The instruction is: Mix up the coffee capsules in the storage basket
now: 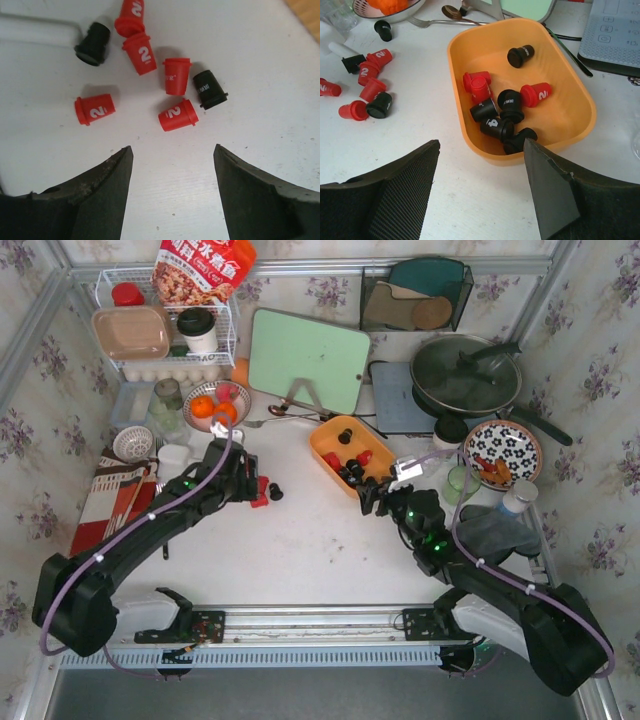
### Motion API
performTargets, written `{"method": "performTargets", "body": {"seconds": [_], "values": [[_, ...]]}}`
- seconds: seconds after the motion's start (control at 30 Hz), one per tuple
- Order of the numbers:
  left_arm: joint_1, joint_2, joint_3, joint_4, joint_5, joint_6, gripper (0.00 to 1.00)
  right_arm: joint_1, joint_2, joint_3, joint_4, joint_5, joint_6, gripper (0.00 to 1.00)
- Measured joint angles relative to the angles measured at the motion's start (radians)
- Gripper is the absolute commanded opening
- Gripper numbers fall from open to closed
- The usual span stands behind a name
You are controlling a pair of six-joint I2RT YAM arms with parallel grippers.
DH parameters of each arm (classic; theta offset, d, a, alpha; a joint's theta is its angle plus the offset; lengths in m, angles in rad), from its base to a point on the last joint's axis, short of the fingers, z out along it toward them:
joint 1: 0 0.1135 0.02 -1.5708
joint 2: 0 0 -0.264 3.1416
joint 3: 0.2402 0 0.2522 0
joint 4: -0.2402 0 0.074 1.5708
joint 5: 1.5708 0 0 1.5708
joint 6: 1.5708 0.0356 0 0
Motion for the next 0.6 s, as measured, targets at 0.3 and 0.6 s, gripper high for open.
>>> {"method": "performTargets", "body": {"seconds": [0.3, 0.6], "values": [[0.014, 0.177, -0.008, 0.027, 0.055, -0.094, 0.7, 0.001, -0.105, 0.031, -0.156, 0.005, -0.017, 0.76], [0.014, 0.288, -0.023, 0.111, 0.066, -0.151, 0.67, 0.001, -0.235, 0.054, -0.296, 0.007, -0.008, 0.76]]}}
